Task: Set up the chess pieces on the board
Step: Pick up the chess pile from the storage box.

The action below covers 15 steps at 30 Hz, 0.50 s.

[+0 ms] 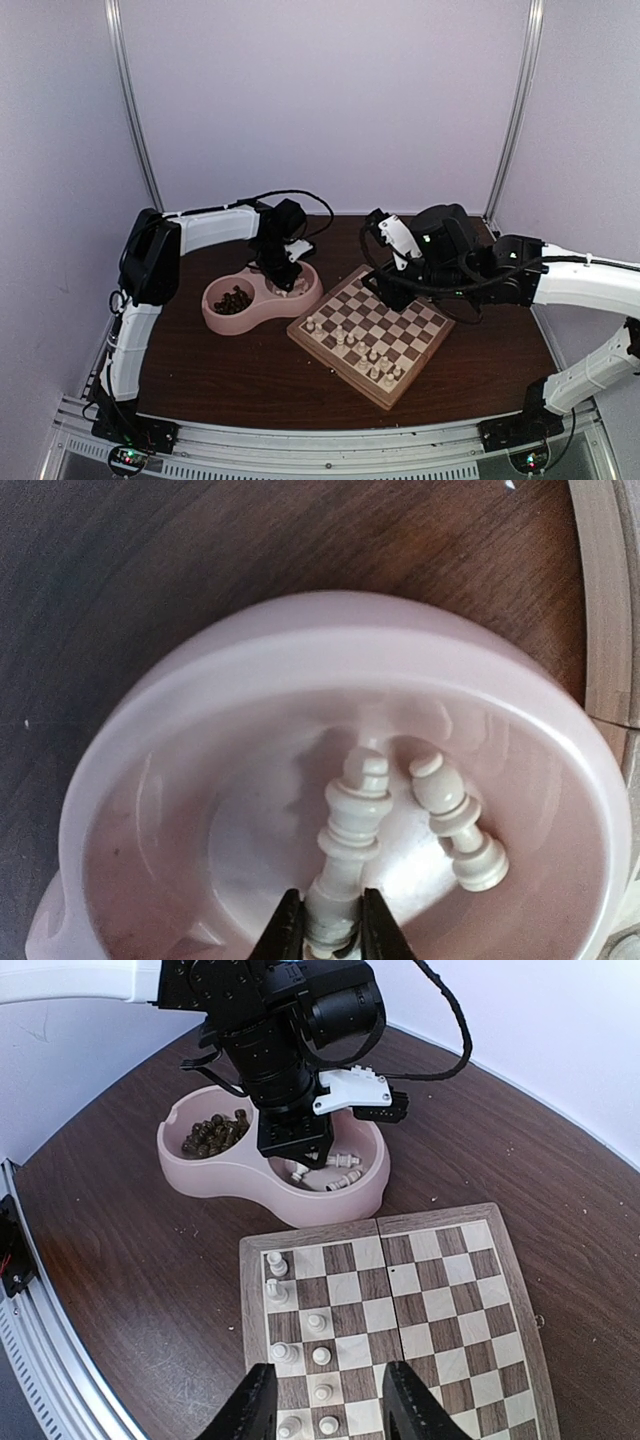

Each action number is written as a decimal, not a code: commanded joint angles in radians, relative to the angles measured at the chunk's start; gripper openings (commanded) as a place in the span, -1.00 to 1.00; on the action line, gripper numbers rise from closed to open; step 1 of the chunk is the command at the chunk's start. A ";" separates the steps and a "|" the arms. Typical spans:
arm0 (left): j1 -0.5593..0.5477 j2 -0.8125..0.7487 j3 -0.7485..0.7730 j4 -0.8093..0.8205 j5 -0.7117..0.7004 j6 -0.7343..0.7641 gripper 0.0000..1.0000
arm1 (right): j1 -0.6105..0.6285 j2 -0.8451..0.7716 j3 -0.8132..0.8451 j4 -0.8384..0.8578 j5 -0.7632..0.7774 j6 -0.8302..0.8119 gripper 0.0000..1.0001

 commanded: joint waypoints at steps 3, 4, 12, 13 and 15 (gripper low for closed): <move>0.006 -0.152 -0.081 0.069 0.009 -0.006 -0.74 | -0.006 -0.030 -0.011 0.019 0.021 0.054 -0.25; 0.006 -0.176 -0.106 0.094 -0.004 -0.007 -0.74 | -0.006 -0.027 -0.012 0.021 0.020 0.063 -0.24; 0.006 -0.335 -0.225 0.196 -0.008 -0.010 -0.72 | -0.021 0.042 0.044 0.003 -0.037 0.155 -0.26; 0.006 -0.354 -0.243 0.209 -0.006 -0.010 -0.72 | -0.024 0.049 0.050 0.006 -0.046 0.170 -0.26; 0.006 -0.396 -0.275 0.234 0.013 -0.010 -0.72 | -0.037 0.059 0.055 0.025 -0.086 0.201 -0.26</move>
